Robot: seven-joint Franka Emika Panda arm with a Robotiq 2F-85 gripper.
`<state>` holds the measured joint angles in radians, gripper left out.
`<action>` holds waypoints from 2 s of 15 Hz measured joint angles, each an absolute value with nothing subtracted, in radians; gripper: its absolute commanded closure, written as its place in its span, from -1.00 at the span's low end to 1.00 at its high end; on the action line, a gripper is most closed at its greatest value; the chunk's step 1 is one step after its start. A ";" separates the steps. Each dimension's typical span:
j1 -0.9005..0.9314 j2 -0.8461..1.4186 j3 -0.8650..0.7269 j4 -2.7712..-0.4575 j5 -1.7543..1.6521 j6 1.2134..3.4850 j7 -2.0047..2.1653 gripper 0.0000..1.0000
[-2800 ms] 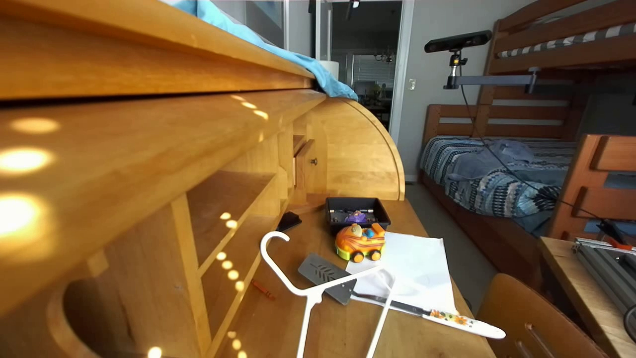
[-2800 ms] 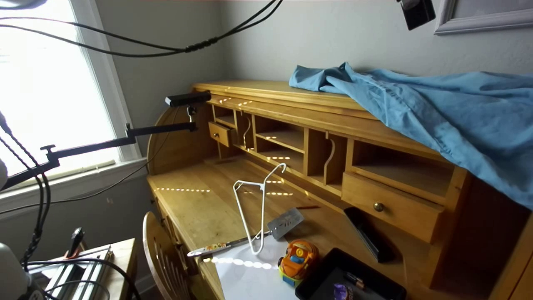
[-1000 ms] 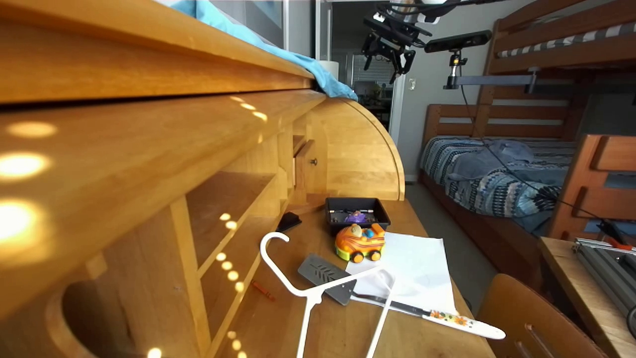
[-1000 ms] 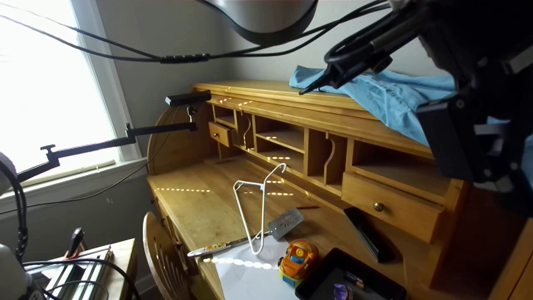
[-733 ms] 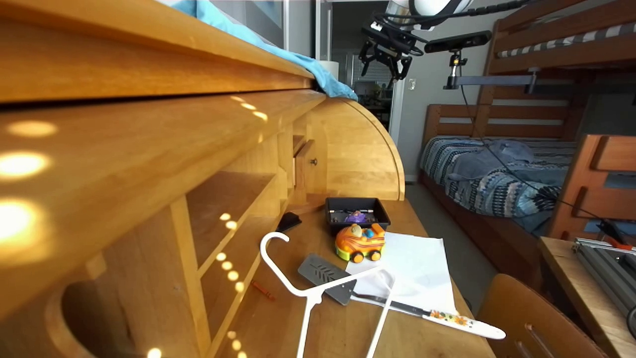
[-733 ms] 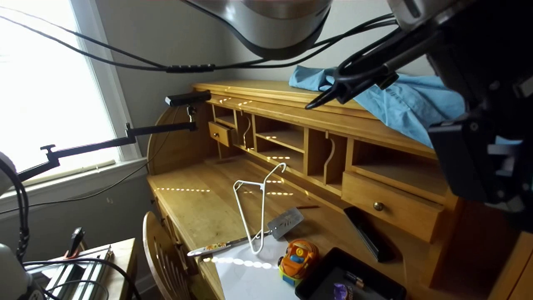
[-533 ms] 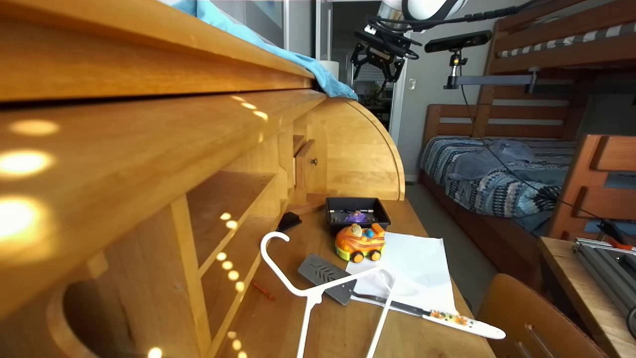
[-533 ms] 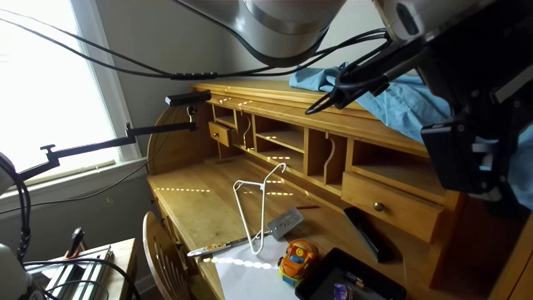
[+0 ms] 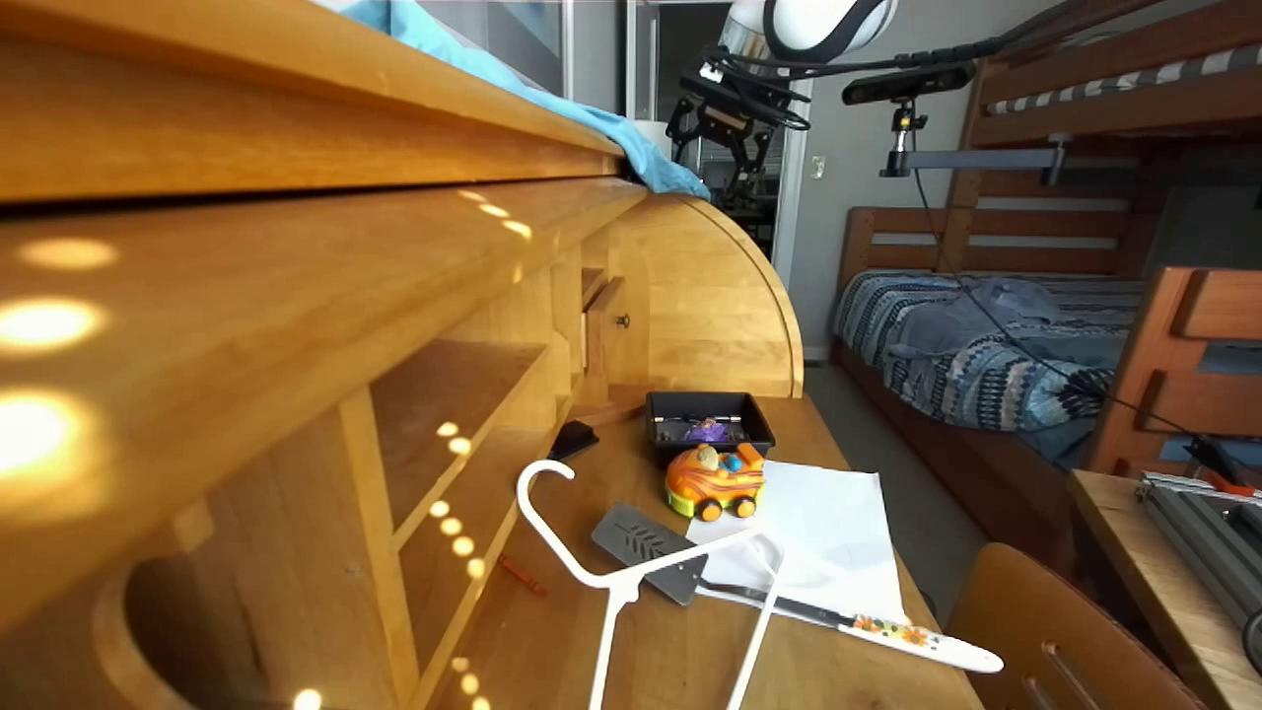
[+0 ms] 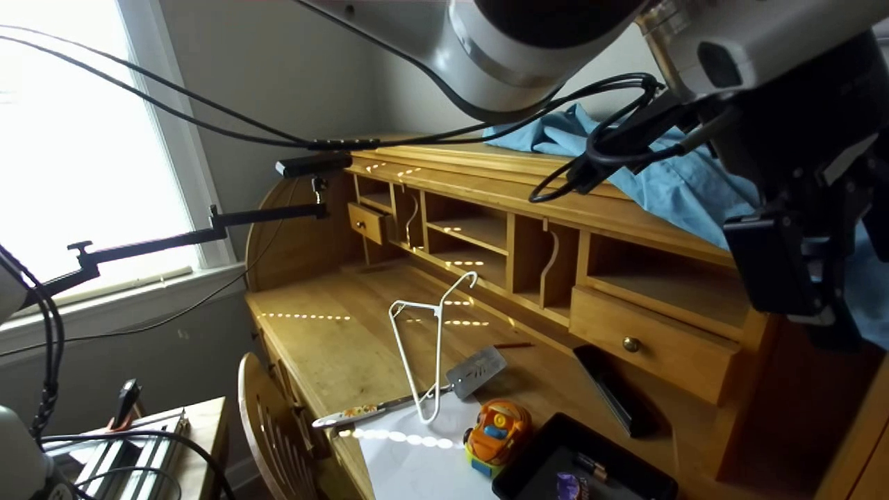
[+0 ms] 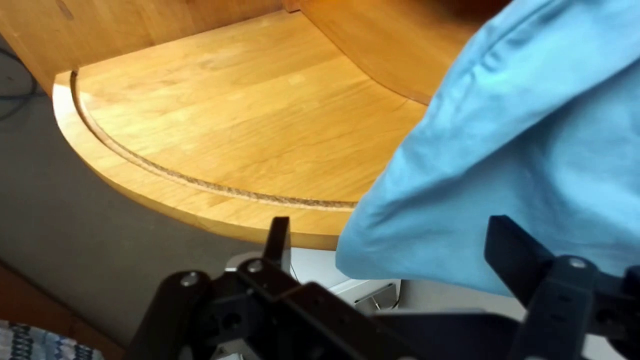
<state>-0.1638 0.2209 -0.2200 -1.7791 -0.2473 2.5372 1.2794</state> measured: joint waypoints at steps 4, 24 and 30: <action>-0.138 0.227 -0.234 -1.768 -0.260 2.560 1.298 -1.00; 0.062 0.138 -0.209 -1.874 -0.761 2.507 2.138 -1.00; 0.032 0.121 -0.199 -1.878 -0.761 2.489 2.228 -1.00</action>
